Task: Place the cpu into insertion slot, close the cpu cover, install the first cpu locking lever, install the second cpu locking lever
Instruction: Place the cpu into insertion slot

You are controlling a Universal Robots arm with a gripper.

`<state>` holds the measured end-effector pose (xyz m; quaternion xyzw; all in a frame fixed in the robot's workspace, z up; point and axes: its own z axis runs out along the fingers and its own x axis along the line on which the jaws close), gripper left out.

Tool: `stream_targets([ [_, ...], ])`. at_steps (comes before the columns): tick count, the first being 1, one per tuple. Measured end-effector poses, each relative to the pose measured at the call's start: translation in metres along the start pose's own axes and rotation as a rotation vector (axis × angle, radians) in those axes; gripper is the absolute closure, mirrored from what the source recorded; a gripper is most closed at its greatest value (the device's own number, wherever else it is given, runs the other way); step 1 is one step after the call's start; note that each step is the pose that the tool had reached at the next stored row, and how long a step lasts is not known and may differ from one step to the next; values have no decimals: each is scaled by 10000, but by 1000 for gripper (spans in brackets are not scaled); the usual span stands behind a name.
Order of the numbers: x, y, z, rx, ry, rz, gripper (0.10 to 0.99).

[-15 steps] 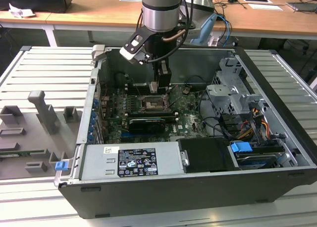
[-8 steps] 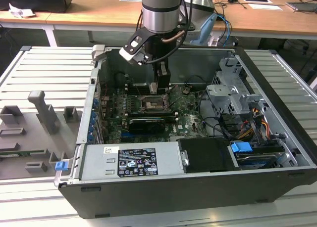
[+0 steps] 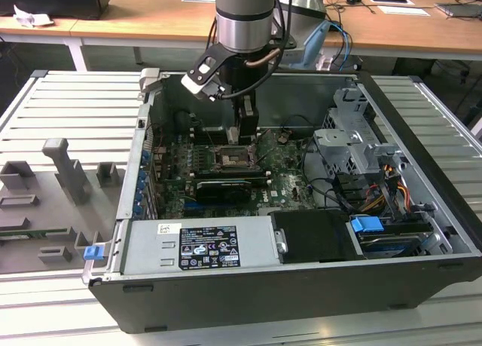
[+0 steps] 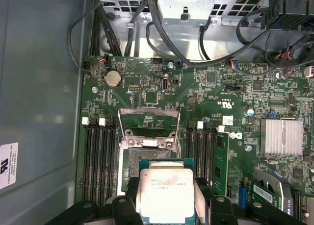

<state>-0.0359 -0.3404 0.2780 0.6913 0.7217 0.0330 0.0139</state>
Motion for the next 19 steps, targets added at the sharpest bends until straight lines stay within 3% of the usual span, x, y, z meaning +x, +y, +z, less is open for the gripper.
stream_targets([
  [5, 1, -7, 45, -1, 1, 43, 561],
  [6, 21, -10, 96, -3, -3, 109, 561],
  [13, 50, -23, 249, -16, -39, 647, 561],
  [19, 49, -84, 386, -16, -38, 628, 561],
])
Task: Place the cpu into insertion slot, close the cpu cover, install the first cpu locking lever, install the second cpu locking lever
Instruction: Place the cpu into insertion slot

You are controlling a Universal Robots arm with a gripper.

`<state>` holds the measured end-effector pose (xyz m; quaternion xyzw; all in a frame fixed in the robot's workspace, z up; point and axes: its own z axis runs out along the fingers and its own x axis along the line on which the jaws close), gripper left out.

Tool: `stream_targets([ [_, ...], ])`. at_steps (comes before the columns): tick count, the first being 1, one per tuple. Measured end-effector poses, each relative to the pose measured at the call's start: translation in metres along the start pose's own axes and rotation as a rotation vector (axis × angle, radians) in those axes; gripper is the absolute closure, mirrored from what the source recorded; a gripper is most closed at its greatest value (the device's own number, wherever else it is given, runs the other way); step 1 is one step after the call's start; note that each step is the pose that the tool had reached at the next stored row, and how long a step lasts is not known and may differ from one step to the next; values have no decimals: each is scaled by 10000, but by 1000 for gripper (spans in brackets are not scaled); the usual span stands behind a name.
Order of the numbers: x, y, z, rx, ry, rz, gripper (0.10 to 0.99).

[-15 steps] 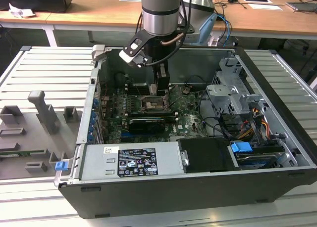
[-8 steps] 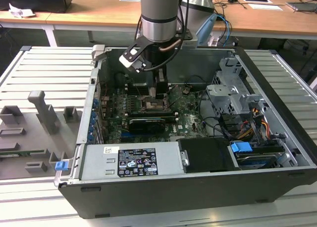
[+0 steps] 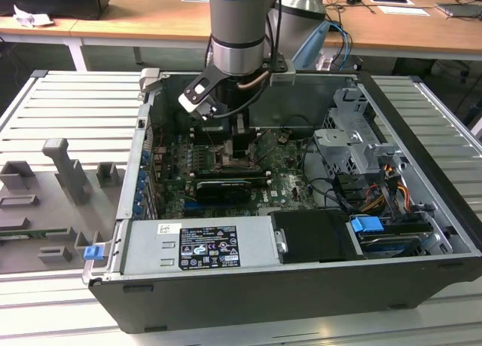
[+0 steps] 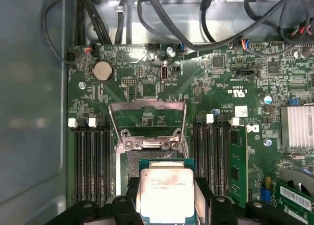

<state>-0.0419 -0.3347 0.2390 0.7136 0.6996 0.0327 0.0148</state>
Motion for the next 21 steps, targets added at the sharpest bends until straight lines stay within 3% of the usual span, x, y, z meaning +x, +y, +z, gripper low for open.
stream_targets([
  [7, -3, -38, 77, 5, 19, -161, 561],
  [17, -4, -42, 125, 4, 19, -160, 561],
  [21, -6, -56, 208, 4, 20, -162, 561],
])
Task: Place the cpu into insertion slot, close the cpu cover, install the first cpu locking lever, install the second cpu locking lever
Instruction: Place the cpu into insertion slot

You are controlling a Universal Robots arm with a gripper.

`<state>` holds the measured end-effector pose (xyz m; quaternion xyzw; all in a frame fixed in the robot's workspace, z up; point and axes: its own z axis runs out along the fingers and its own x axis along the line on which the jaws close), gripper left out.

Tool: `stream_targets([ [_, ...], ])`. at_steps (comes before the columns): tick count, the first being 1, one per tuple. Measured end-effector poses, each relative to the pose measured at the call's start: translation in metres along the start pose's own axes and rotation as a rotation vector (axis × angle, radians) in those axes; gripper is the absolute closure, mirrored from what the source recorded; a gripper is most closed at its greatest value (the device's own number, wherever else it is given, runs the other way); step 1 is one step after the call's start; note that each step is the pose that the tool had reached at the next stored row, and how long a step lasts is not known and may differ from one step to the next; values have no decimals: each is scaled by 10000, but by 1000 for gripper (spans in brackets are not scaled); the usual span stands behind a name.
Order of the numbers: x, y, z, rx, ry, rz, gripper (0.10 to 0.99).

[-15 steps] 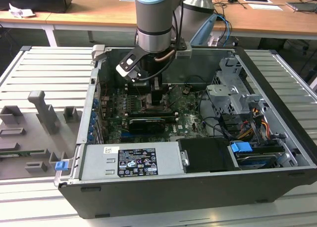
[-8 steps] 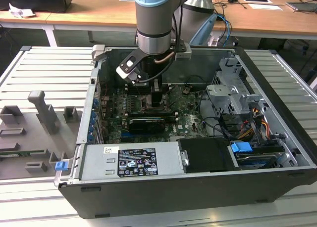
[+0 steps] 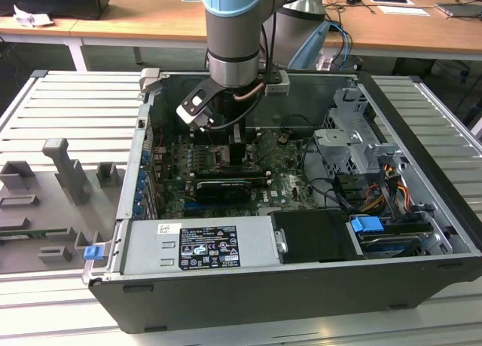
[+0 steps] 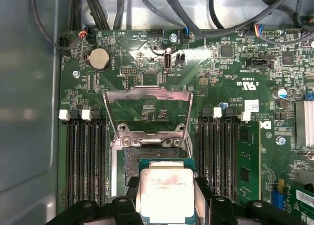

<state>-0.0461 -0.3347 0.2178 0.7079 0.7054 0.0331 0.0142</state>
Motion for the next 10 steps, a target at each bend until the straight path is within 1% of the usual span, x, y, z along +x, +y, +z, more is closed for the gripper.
stream_targets([
  [2, 10, -3, 28, 1, -3, 3, 561],
  [4, 23, -3, 33, 0, -1, 8, 561],
  [7, 76, -1, 59, -4, -11, 153, 561],
  [10, 104, 4, 94, -5, -13, 182, 561],
])
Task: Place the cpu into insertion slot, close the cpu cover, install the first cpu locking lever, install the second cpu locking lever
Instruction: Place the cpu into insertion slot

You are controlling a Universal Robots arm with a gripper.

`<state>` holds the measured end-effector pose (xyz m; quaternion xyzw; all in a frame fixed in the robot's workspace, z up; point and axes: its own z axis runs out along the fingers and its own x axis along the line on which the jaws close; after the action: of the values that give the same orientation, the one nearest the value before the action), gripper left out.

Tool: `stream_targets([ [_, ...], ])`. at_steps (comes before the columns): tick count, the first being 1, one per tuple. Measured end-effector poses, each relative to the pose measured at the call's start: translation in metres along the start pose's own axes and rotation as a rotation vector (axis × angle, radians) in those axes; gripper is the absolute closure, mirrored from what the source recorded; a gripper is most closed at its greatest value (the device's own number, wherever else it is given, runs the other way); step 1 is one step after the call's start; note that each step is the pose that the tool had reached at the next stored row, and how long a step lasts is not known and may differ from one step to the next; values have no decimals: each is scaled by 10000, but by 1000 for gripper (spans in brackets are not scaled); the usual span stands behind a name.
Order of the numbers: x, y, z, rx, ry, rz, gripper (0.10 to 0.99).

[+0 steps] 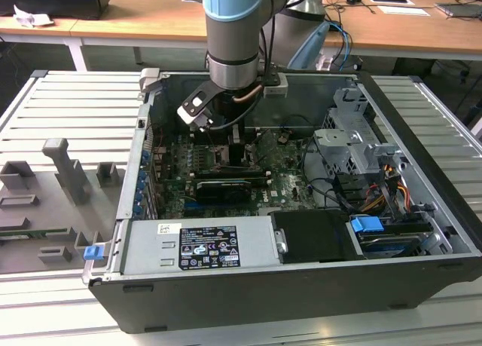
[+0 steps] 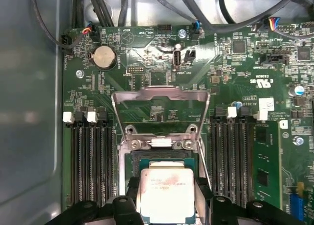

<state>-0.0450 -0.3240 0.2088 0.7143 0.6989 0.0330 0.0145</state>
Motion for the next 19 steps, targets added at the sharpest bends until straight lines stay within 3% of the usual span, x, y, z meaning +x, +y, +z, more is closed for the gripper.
stream_targets([
  [9, 22, 4, 71, 0, -2, 0, 561],
  [14, 22, 5, 72, 0, -2, 1, 561],
  [16, 23, 13, 73, -1, 0, -1, 486],
  [19, 25, 18, 52, 0, -6, 1, 486],
])
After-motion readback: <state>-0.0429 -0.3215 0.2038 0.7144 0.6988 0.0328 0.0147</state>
